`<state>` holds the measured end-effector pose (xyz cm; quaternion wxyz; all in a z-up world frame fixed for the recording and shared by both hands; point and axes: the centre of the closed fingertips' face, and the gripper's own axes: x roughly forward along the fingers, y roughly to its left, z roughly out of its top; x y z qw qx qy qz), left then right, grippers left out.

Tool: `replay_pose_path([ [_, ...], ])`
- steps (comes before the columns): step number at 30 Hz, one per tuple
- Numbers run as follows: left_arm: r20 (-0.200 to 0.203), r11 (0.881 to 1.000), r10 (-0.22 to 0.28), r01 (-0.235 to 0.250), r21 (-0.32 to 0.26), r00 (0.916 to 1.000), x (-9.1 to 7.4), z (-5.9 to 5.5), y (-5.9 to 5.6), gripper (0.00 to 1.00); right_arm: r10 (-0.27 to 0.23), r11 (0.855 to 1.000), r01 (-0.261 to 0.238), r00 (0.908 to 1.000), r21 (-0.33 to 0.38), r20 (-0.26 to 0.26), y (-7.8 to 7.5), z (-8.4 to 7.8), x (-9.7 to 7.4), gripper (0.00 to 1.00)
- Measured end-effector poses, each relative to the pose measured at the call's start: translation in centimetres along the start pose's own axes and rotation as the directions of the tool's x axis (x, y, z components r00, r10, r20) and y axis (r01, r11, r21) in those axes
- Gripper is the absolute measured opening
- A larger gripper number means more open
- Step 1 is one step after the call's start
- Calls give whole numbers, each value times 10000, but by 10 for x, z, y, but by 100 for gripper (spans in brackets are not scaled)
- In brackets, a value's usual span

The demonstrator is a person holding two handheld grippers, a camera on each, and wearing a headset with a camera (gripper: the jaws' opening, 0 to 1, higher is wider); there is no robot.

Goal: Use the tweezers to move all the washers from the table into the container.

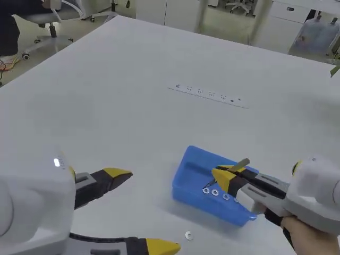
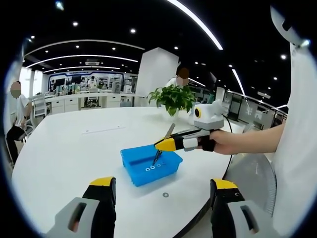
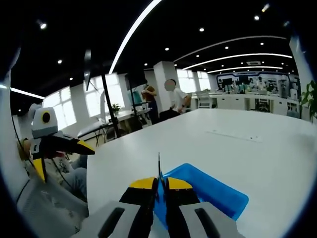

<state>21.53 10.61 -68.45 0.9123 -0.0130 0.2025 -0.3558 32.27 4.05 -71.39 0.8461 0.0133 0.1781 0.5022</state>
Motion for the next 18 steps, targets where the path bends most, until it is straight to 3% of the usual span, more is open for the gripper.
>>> replay_pose_path([
  [4,-15,10000,-72,72,53,10000,1,0,-1,79,240,9996,-241,9997,110,87,13,-1,-5,4],
  [8,0,9999,-114,114,69,9999,1,1,-1,79,603,9982,-602,9981,60,-140,25,-9,-5,4],
  [18,-12,10000,-60,60,68,10000,-1,-1,1,79,1218,9925,-1199,9814,218,-1481,44,-57,-2,4],
])
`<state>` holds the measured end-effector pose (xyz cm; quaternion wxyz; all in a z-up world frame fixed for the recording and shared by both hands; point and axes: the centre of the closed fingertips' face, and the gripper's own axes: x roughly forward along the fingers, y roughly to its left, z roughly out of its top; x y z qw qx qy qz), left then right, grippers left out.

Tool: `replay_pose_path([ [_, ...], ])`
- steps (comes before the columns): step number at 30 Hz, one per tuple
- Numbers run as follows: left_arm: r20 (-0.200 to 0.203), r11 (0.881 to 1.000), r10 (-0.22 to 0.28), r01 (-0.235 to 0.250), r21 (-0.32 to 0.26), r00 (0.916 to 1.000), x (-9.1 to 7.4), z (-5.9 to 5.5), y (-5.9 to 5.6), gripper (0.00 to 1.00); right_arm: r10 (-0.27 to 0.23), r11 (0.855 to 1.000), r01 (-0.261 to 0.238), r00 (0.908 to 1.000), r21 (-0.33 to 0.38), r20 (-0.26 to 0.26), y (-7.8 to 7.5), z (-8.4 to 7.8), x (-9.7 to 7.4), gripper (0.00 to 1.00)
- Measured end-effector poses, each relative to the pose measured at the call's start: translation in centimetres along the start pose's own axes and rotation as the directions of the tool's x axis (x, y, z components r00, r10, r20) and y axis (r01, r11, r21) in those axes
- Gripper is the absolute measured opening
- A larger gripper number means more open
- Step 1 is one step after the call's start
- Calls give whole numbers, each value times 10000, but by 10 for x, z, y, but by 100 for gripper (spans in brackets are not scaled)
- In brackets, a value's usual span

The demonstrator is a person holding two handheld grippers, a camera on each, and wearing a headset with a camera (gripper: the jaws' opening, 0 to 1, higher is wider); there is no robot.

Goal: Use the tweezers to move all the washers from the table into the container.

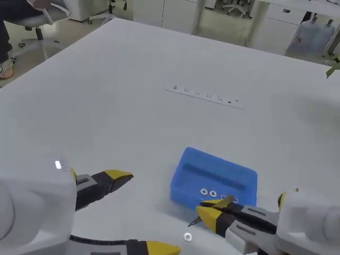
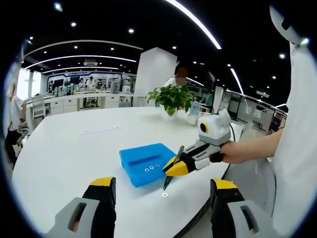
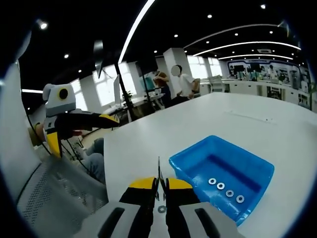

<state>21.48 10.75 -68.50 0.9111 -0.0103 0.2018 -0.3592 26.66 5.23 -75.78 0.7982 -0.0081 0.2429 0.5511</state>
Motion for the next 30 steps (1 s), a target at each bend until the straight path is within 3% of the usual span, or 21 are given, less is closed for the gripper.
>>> replay_pose_path([
  [11,-51,10000,60,-61,-65,10000,-2,-3,0,79,52,9995,-72,9979,-296,-646,2,-13,3,4],
  [21,-45,10000,72,-73,-62,10000,-2,-3,1,79,114,9942,-239,9929,-1044,-1187,8,-20,7,4],
  [27,-61,10000,72,-73,-57,10000,-2,-3,1,79,130,9824,-420,9874,-1820,-1577,13,-19,7,3],
  [30,-82,10000,72,-72,-51,9999,-1,-4,1,79,113,9704,-605,9784,-2336,-2065,15,-23,7,3],
])
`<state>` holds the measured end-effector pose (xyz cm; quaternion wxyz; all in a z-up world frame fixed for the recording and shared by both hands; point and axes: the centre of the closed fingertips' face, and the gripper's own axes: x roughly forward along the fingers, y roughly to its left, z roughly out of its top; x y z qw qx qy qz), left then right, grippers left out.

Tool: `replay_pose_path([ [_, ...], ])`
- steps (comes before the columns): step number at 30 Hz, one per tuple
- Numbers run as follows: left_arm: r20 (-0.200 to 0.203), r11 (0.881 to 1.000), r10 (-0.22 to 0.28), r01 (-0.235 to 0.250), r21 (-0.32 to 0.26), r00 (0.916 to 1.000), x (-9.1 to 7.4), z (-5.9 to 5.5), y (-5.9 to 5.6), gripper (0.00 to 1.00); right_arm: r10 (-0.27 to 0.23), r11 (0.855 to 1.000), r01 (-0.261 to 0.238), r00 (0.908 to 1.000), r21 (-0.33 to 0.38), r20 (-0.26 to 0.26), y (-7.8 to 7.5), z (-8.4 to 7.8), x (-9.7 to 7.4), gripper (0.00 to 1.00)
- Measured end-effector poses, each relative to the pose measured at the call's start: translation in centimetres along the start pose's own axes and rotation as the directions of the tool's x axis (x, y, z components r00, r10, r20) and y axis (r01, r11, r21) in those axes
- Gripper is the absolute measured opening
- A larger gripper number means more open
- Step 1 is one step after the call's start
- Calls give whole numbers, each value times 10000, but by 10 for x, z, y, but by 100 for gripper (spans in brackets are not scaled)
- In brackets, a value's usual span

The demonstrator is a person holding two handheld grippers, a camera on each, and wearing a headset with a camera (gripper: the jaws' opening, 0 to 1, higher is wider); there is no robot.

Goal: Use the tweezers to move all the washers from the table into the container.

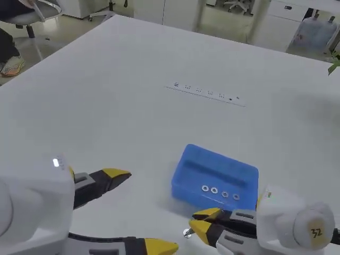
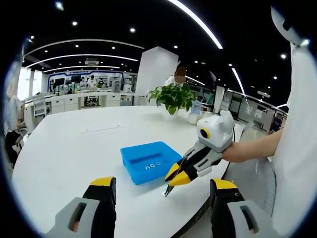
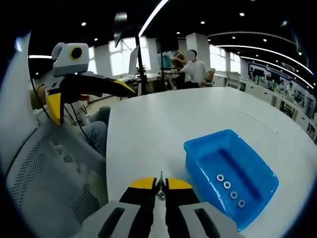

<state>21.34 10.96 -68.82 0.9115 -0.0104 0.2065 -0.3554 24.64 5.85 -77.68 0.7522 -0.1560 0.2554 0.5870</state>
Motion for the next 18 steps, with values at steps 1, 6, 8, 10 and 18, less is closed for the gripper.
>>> replay_pose_path([
  [1,-3,10000,2,-2,-7,10000,0,0,0,79,40,9999,-42,9999,-122,-131,2,0,0,3],
  [6,48,10000,35,-35,-41,10000,-1,1,0,79,127,9985,-163,9975,-513,-702,3,-3,2,3],
  [8,52,9999,68,-67,-93,10000,-1,0,0,78,175,9973,-233,9965,-698,-813,3,-1,3,3],
  [10,27,9999,96,-96,-100,9999,-2,-1,0,78,172,9937,-294,9935,-1080,-1123,4,-1,4,3],
  [18,41,10000,11,-11,-72,10000,0,0,-3,78,500,9875,-694,9894,-1414,-1361,9,-1,15,3],
])
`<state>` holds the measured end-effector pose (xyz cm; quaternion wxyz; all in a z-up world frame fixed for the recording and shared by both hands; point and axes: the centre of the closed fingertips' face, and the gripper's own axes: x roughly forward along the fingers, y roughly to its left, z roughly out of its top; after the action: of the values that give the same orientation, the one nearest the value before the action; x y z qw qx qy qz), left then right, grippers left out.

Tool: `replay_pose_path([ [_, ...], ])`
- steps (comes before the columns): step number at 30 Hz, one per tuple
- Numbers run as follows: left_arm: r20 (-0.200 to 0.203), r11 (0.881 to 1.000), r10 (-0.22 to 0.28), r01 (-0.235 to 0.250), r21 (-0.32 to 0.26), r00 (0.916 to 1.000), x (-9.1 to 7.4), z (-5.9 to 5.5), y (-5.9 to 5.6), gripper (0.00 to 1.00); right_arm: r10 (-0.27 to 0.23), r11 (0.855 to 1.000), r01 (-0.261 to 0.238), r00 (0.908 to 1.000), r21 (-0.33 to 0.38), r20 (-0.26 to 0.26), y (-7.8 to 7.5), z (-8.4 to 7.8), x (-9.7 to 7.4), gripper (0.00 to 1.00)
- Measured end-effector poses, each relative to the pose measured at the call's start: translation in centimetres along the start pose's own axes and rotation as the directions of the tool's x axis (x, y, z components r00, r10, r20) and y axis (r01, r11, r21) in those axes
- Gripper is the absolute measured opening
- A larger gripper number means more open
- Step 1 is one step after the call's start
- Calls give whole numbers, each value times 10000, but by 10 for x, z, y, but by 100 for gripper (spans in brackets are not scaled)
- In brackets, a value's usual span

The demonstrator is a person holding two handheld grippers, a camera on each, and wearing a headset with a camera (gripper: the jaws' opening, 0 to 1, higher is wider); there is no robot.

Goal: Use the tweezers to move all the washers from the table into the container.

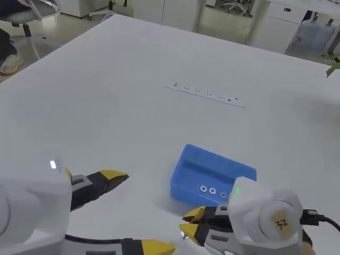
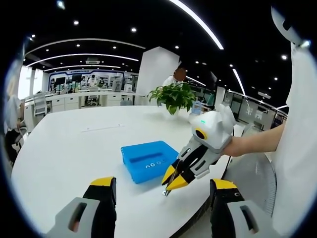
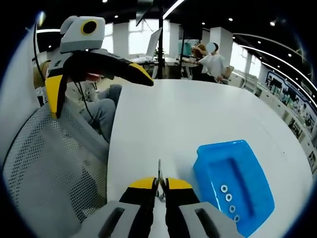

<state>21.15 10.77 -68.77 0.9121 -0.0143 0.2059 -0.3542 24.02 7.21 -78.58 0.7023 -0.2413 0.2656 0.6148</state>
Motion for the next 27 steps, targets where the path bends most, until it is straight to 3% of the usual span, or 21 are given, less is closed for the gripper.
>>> replay_pose_path([
  [2,36,10000,-11,11,38,10000,0,2,0,78,-90,9995,88,9999,292,62,0,-2,0,3],
  [5,115,10000,6,-7,16,9999,0,4,1,78,-218,9912,142,9982,1315,561,-4,-1,-1,3],
  [7,101,10000,-21,21,2,9999,1,4,1,78,-313,9903,227,9977,1373,605,-9,-3,-3,3],
  [10,-53,9999,-52,52,116,10000,1,1,1,77,-601,9743,381,9939,2222,929,-14,-3,-7,3],
  [15,41,10000,-11,11,-18,10000,0,2,3,77,-626,9501,216,9905,3112,1226,-17,-6,-15,3],
  [20,-19,10000,-85,85,34,10000,2,1,1,77,-626,9429,102,9872,3330,1468,-23,1,-26,3],
  [27,-7,9999,-120,120,77,9999,3,2,0,77,-841,9477,258,9817,3181,1709,-41,15,-35,3],
])
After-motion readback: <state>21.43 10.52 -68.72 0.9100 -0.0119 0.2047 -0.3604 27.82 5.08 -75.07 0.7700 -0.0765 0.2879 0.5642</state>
